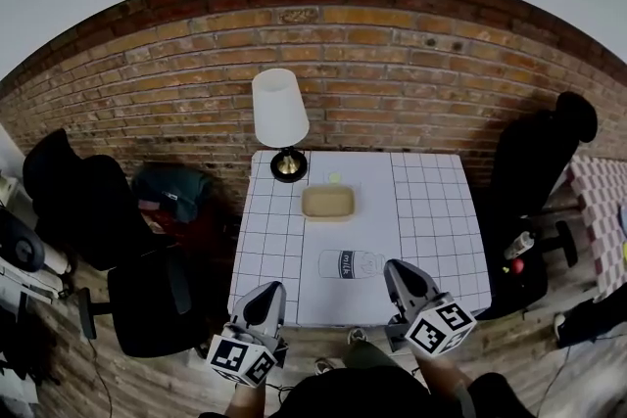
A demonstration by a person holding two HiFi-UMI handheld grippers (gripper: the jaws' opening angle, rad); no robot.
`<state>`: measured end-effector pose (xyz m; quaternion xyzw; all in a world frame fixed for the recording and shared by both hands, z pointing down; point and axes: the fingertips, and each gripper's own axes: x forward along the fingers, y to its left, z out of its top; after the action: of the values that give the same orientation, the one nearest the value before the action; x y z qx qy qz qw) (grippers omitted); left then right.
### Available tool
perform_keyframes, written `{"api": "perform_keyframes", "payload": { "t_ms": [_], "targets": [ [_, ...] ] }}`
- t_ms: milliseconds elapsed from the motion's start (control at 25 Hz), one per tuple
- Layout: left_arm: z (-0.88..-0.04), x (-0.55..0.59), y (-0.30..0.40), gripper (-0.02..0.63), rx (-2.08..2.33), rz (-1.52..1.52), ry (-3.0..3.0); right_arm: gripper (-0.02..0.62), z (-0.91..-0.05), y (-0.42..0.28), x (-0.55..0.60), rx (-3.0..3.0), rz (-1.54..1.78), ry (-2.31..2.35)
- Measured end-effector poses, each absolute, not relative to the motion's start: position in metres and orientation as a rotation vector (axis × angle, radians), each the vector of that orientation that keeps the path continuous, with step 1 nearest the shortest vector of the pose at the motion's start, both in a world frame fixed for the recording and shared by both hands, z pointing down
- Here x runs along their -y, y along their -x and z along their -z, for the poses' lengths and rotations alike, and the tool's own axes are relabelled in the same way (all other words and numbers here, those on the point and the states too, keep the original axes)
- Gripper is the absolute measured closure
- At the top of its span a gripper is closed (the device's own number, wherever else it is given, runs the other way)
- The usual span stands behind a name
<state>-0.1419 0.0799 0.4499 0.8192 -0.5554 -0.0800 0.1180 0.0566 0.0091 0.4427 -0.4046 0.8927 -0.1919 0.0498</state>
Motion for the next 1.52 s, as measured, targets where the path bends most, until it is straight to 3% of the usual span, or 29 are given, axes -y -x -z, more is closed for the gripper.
{"api": "perform_keyframes", "payload": {
  "t_ms": [1000, 1520],
  "targets": [
    [-0.447, 0.035, 0.092, 0.596, 1.702, 0.193, -2.359, 0.592, -0.448, -0.094, 0.104, -2.74, 0.604, 1.108],
    [-0.462, 0.096, 0.131, 0.597, 1.679, 0.107, -2.367, 0.592, -0.469, -0.067, 0.148, -2.709, 0.649, 1.21]
  ]
}}
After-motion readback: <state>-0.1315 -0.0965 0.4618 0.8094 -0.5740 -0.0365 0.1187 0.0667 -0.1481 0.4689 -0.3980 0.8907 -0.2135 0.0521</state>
